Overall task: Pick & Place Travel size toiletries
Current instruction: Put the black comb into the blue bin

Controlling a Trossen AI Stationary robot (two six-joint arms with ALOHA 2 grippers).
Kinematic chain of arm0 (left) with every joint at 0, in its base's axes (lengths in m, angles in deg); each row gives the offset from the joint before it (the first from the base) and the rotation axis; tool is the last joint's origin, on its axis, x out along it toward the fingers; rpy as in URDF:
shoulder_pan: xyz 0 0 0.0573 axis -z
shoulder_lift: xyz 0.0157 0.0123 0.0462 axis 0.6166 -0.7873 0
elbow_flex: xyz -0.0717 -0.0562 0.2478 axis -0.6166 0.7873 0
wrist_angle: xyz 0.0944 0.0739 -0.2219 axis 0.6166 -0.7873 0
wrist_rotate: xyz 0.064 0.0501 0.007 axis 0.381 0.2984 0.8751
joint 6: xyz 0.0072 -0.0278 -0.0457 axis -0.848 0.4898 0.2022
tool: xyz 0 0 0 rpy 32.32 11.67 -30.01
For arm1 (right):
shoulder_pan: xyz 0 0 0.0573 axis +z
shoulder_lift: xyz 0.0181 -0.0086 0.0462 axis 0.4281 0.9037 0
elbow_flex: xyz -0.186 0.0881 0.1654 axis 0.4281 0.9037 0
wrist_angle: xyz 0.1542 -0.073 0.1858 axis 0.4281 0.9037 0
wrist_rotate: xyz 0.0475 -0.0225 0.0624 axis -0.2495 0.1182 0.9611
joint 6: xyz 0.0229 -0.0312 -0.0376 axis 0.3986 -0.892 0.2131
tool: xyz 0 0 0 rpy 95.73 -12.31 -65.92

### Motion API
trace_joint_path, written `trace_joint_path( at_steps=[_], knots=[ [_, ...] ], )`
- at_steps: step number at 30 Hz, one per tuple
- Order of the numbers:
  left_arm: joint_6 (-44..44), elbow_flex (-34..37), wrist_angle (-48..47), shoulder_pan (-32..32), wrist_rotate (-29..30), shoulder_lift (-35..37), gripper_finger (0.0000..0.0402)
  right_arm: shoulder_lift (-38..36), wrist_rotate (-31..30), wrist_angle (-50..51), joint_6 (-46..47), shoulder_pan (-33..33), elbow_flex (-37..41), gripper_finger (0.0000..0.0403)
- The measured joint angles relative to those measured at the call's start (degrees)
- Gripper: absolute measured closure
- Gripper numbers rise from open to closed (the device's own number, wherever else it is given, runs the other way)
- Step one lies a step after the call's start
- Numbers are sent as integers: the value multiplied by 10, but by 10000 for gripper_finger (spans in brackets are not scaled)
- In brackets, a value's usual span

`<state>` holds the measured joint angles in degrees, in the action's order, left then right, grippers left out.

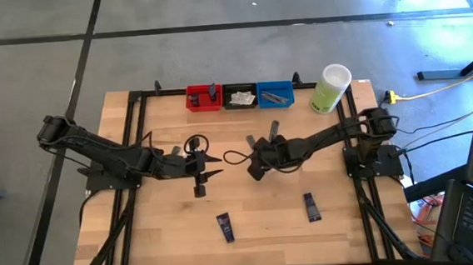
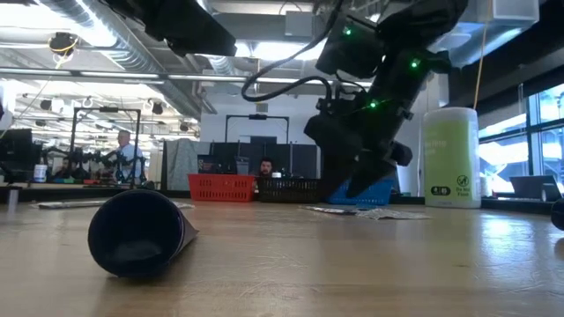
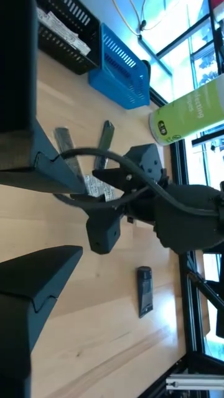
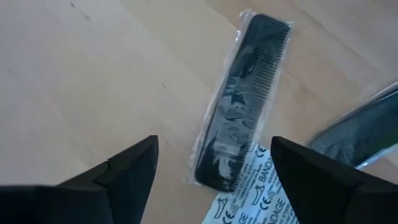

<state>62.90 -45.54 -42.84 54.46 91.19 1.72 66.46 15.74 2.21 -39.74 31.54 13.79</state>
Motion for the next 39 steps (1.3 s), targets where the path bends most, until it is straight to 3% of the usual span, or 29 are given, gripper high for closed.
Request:
trace_joint_path(
  at_steps=[8,17,23,39],
  knots=[
    [-1,0,8,0,0,0,259,35,-6,-15,2,0,0,79],
    [-2,0,7,0,-1,0,259,55,-3,-21,6,-2,-3,122],
    [-1,0,7,0,-1,0,259,55,9,-18,13,-4,-3,183],
    [-1,0,7,0,-5,0,258,53,26,-16,14,-5,-4,396]
  ],
)
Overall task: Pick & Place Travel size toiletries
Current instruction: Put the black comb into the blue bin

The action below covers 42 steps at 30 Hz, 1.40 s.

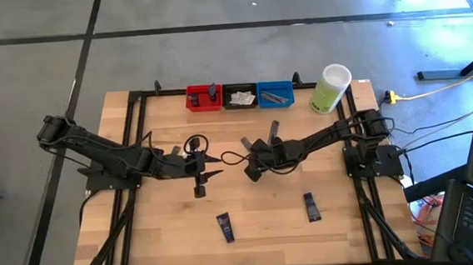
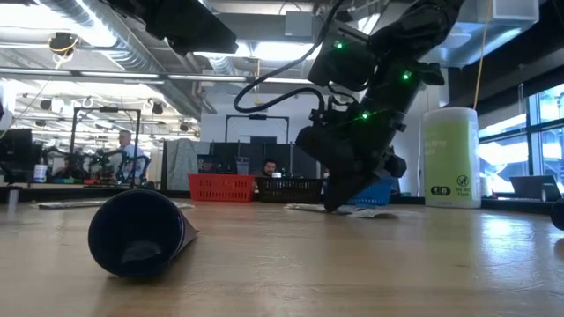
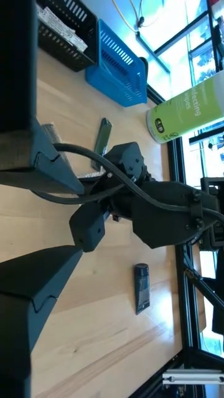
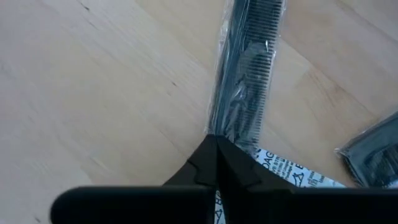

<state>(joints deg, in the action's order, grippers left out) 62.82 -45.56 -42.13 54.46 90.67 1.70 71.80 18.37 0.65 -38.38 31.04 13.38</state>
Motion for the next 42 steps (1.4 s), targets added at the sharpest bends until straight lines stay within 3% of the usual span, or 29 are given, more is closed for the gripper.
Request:
trace_joint_path(
  at_steps=[16,28,36,42],
  knots=[
    [0,0,-4,0,0,0,258,-75,30,63,-11,17,8,402],
    [8,2,-15,0,0,0,258,-77,41,61,-3,34,6,402],
    [-71,45,-13,-5,7,-18,258,-78,55,57,4,38,5,403],
    [-135,79,-9,-5,20,-84,258,-78,70,54,6,49,5,403]
  ],
)
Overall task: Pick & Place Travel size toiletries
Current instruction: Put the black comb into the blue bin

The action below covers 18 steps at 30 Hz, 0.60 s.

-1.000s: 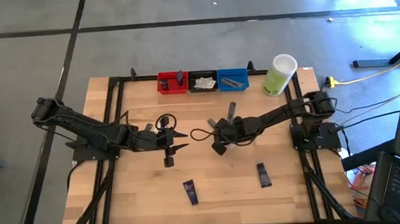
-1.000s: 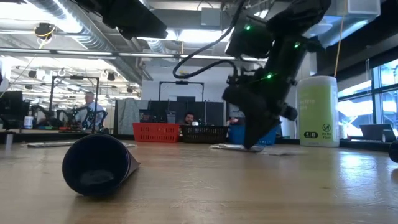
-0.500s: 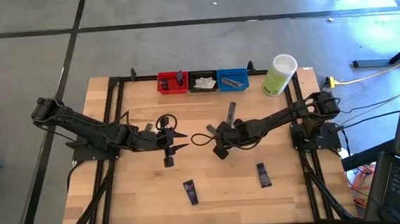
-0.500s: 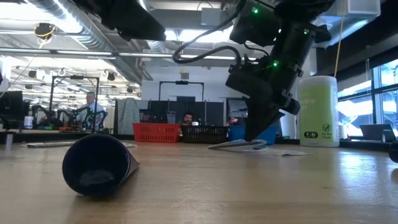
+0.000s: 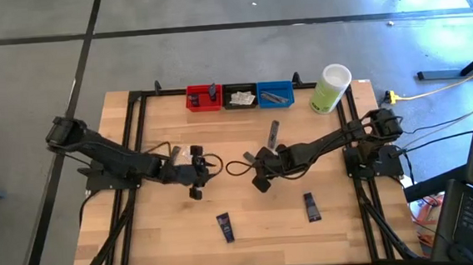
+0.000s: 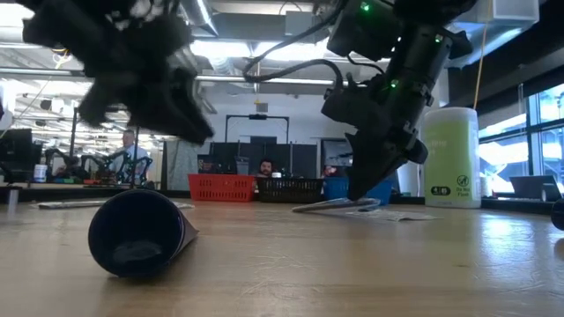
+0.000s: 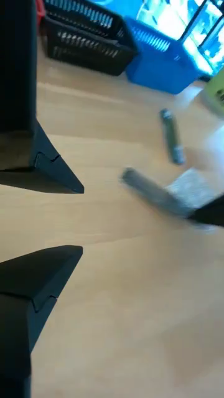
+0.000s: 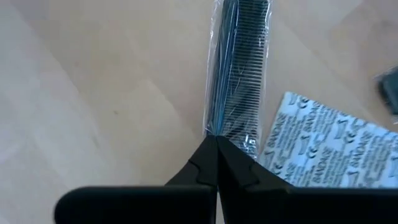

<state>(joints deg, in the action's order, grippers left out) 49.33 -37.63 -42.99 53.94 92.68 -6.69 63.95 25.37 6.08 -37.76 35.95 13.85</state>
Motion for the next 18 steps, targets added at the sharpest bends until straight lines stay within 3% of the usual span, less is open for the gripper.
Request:
trace_joint_path(
  at_steps=[8,18],
  knots=[
    [-118,7,75,0,35,-112,258,0,17,-14,5,14,-1,403],
    [-182,-2,271,0,6,-229,258,0,22,-26,12,18,-1,403]
  ],
)
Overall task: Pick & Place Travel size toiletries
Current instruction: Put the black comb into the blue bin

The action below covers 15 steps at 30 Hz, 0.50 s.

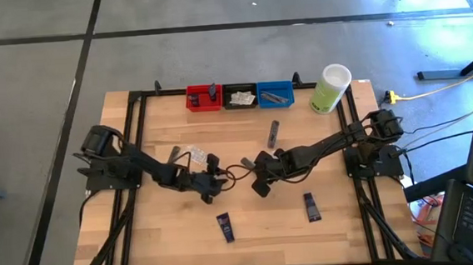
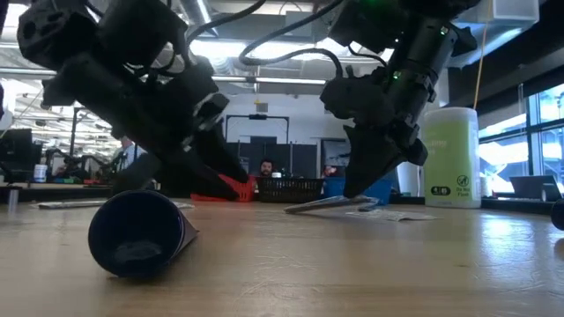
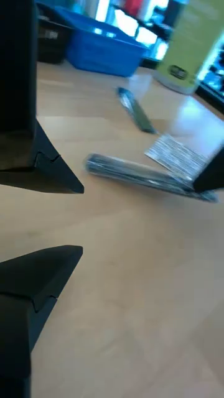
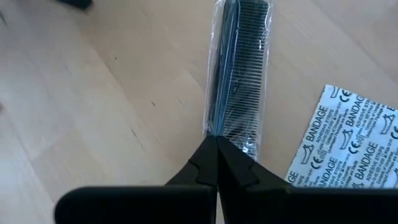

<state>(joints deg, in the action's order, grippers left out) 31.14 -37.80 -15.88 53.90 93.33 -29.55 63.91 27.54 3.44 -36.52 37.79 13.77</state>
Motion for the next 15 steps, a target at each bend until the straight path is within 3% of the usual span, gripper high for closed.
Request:
trace_joint_path(
  at_steps=[6,15],
  knots=[
    [-69,-32,35,-3,3,-45,258,0,11,-25,-5,0,0,403],
    [-49,-78,28,-31,-2,-79,258,0,21,-45,-14,0,0,403]
  ],
)
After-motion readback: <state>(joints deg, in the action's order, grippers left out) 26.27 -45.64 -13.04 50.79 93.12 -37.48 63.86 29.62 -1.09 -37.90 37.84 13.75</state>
